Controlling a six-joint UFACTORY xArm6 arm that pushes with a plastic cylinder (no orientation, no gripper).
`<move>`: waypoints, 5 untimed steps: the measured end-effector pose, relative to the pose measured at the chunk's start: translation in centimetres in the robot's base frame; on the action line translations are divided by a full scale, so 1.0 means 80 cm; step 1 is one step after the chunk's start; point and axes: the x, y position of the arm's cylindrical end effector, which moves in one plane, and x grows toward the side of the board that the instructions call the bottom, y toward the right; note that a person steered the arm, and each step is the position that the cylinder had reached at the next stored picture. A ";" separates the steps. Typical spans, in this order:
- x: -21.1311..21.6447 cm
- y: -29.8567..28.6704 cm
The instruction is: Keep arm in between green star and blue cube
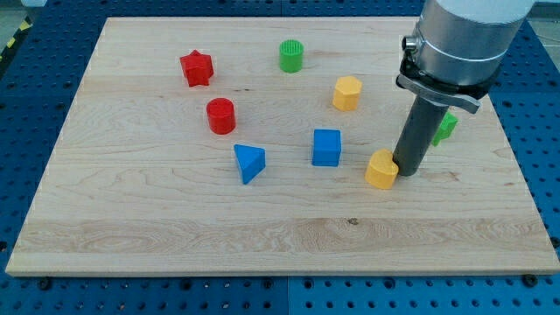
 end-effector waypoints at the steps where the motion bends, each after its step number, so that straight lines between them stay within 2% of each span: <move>1: 0.000 -0.002; 5: 0.025 -0.044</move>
